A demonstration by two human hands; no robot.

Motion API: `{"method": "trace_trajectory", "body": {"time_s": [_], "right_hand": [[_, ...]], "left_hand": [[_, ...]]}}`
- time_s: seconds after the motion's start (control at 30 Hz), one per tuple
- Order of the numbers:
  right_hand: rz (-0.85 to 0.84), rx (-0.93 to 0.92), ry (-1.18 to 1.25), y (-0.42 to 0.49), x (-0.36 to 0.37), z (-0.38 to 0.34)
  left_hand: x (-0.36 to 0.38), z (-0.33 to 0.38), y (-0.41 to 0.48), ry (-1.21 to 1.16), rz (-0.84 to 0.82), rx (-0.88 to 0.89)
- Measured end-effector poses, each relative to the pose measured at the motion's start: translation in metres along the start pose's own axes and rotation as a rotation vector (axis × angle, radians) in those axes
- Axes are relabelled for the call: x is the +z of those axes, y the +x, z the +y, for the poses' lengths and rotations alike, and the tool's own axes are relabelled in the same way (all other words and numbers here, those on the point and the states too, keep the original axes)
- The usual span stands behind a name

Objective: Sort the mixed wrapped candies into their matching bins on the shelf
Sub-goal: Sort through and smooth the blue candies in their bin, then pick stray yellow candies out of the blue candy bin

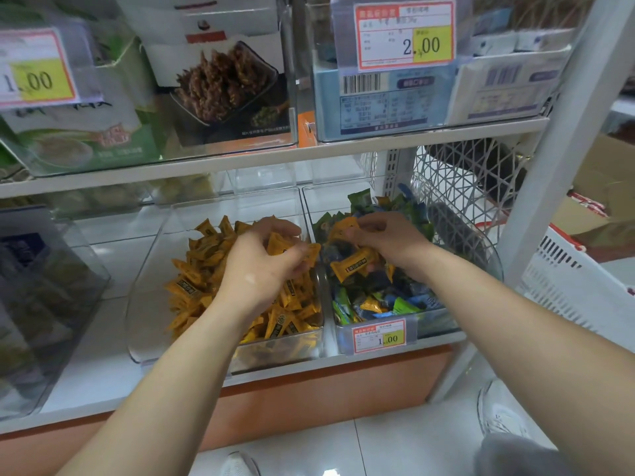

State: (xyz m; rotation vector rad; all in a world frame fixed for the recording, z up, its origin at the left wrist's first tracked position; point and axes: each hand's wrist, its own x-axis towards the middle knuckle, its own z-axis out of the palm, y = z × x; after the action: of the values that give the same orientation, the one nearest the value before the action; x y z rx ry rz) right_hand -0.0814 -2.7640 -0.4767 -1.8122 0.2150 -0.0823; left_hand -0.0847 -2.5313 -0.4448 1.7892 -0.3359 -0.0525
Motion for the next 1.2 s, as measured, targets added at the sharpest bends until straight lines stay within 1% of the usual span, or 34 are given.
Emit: {"method": "trace_trajectory", "body": {"time_s": [0.1, 0.2, 0.27, 0.33, 0.47, 0.53, 0.6, 0.63, 0.7, 0.8, 0.87, 0.97, 1.07, 1.2], "right_hand": [[0.04, 0.002, 0.098, -0.003, 0.001, -0.006], [0.085, -0.039, 0.167, -0.006, 0.003, -0.013], [0.083, -0.056, 0.201, -0.007, 0.004, -0.017], [0.077, -0.049, 0.227, -0.007, 0.005, -0.019], [0.091, -0.029, 0.315, -0.01, 0.007, -0.021], [0.086, -0.036, 0.345, -0.011, 0.009, -0.023], [0.093, -0.059, 0.354, -0.011, 0.013, -0.027], [0.108, -0.075, 0.338, -0.011, 0.015, -0.028], [0.139, -0.119, 0.231, -0.009, 0.022, -0.034], [0.124, -0.189, 0.078, -0.003, 0.042, -0.048], [0.097, -0.19, 0.034, 0.006, 0.059, -0.062], [0.06, -0.161, -0.113, 0.024, 0.081, -0.079], [-0.069, -0.176, -0.112, 0.037, 0.094, -0.081], [-0.149, -0.203, -0.214, 0.045, 0.102, -0.074]], "left_hand": [[0.008, 0.0, 0.0, -0.116, 0.002, -0.027], [0.016, 0.0, 0.002, -0.087, 0.011, -0.02], [0.022, 0.001, 0.004, -0.025, 0.017, -0.001], [0.027, 0.002, 0.006, 0.09, 0.008, 0.038], [0.04, 0.006, 0.002, 0.342, -0.034, 0.199], [0.045, 0.009, 0.001, 0.381, -0.022, 0.262], [0.043, 0.011, 0.003, 0.392, 0.011, 0.28], [0.04, 0.012, 0.004, 0.381, 0.029, 0.277], [0.029, 0.012, 0.007, 0.306, 0.065, 0.245], [0.011, 0.006, 0.01, 0.22, 0.123, 0.199], [-0.003, -0.001, 0.012, 0.215, 0.186, 0.153], [-0.028, -0.012, 0.017, 0.204, 0.29, 0.089], [-0.051, -0.024, 0.02, 0.264, 0.384, 0.05], [-0.069, -0.037, 0.022, 0.428, 0.372, 0.025]]}}
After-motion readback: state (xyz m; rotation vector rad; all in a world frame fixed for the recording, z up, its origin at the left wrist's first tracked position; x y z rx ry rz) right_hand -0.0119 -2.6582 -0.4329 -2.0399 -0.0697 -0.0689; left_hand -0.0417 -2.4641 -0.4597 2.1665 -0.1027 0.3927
